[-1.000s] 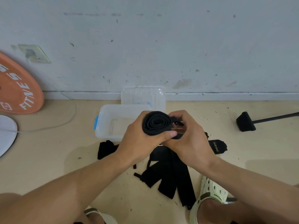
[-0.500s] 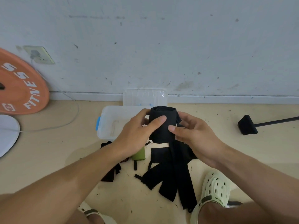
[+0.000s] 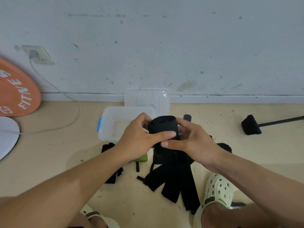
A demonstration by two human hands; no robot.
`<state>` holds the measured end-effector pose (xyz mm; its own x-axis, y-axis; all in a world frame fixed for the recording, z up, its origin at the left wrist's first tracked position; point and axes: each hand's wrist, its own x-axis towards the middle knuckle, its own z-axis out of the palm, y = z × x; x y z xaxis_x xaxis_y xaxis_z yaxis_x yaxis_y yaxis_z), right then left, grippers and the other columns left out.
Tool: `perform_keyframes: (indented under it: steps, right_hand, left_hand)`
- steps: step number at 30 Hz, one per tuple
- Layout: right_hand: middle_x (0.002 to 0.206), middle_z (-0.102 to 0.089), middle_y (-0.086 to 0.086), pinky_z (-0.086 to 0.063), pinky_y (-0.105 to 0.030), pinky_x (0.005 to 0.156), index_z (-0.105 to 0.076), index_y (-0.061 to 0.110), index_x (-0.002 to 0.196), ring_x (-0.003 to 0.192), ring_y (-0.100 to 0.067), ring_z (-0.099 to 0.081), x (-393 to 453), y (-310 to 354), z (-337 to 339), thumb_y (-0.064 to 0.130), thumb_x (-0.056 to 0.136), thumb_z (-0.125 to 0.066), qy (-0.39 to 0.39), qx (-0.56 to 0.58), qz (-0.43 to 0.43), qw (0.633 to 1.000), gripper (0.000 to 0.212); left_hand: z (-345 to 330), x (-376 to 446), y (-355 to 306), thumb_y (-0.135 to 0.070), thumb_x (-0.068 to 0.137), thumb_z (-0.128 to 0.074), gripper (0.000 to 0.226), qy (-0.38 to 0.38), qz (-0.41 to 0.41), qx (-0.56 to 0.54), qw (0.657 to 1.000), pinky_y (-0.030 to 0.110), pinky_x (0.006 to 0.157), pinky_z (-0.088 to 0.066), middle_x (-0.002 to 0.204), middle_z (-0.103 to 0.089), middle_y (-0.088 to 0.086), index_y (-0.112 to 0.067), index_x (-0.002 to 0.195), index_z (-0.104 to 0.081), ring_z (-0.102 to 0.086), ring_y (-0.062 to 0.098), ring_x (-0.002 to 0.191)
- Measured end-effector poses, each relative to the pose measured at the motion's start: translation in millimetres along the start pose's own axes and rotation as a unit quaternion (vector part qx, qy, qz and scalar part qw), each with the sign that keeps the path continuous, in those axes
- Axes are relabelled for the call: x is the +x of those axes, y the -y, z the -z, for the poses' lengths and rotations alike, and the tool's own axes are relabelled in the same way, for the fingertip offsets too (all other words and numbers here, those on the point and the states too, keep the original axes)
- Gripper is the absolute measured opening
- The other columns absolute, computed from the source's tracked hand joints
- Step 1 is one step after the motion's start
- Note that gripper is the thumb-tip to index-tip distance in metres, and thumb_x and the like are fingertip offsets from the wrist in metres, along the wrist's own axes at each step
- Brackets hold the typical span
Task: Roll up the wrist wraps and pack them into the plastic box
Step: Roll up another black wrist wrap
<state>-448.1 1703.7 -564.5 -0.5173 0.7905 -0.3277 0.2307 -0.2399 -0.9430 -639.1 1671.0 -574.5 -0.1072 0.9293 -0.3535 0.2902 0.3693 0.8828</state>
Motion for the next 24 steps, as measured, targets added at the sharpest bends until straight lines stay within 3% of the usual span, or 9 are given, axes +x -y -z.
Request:
perform_keyframes:
  steps: [4,7,10,13,18,21,24]
  right_hand:
    - [0.117,-0.076,0.001,-0.059,-0.022,0.082,-0.066,0.025,0.131,0.102,-0.016,-0.076,0,0,0,0.005,0.079,-0.085,-0.001,-0.001,0.012,1.000,0.059]
    - [0.119,-0.074,0.000,-0.060,-0.024,0.083,-0.065,0.026,0.132,0.102,-0.015,-0.075,1,-2,-3,0.004,0.076,-0.088,-0.024,-0.003,0.026,0.999,0.064]
    - [0.118,-0.074,0.009,-0.057,-0.019,0.086,-0.061,0.030,0.136,0.108,-0.007,-0.071,3,-6,-1,0.004,0.073,-0.091,-0.050,-0.054,0.054,0.996,0.074]
    - [0.118,-0.073,0.017,-0.052,-0.013,0.089,-0.058,0.032,0.139,0.113,0.001,-0.066,2,-5,0,0.006,0.071,-0.092,-0.037,-0.105,0.066,0.992,0.080]
    - [0.123,-0.068,0.017,-0.053,-0.033,0.104,-0.059,0.040,0.133,0.120,-0.008,-0.062,6,0,4,0.009,0.069,-0.094,-0.023,-0.146,0.084,0.985,0.080]
    - [0.126,-0.067,0.013,-0.054,-0.039,0.104,-0.060,0.039,0.135,0.120,-0.011,-0.063,5,1,5,0.009,0.069,-0.095,0.006,-0.141,0.078,0.987,0.080]
    - [0.131,-0.065,0.013,-0.053,-0.042,0.106,-0.056,0.046,0.137,0.123,-0.015,-0.062,4,0,5,0.017,0.069,-0.095,0.026,-0.158,0.081,0.984,0.084]
  left_hand:
    - [-3,-1,-6,-0.076,0.059,-0.076,0.071,0.016,0.011,0.025,0.999,0.035,0.090,-0.060,0.109,-0.071,-0.010,-0.031,0.111,-0.061,-0.071,0.010,0.101]
    - [-4,0,-8,-0.091,0.068,-0.061,0.084,0.084,0.089,-0.120,0.985,0.042,0.098,-0.058,0.119,-0.074,-0.007,-0.032,0.127,-0.063,-0.071,0.013,0.112]
    - [-3,1,-8,-0.083,0.081,-0.050,0.075,0.125,0.149,-0.183,0.964,0.046,0.104,-0.056,0.126,-0.073,-0.002,-0.033,0.136,-0.062,-0.072,0.020,0.113]
    - [-6,-1,-6,-0.075,0.090,-0.052,0.064,0.132,0.167,-0.213,0.954,0.047,0.102,-0.057,0.127,-0.073,0.005,-0.030,0.134,-0.065,-0.074,0.027,0.109]
    - [-6,-3,-8,-0.068,0.090,-0.062,0.060,0.139,0.171,-0.304,0.927,0.045,0.104,-0.055,0.132,-0.071,0.007,-0.025,0.130,-0.071,-0.069,0.029,0.120]
    - [-3,-3,-12,-0.072,0.090,-0.057,0.066,0.177,0.197,-0.345,0.901,0.038,0.088,-0.056,0.135,-0.070,0.009,-0.022,0.131,-0.070,-0.066,0.027,0.124]
    - [-3,-4,-12,-0.073,0.090,-0.055,0.067,0.180,0.210,-0.332,0.902,0.041,0.096,-0.054,0.131,-0.071,0.009,-0.023,0.131,-0.071,-0.067,0.028,0.125]
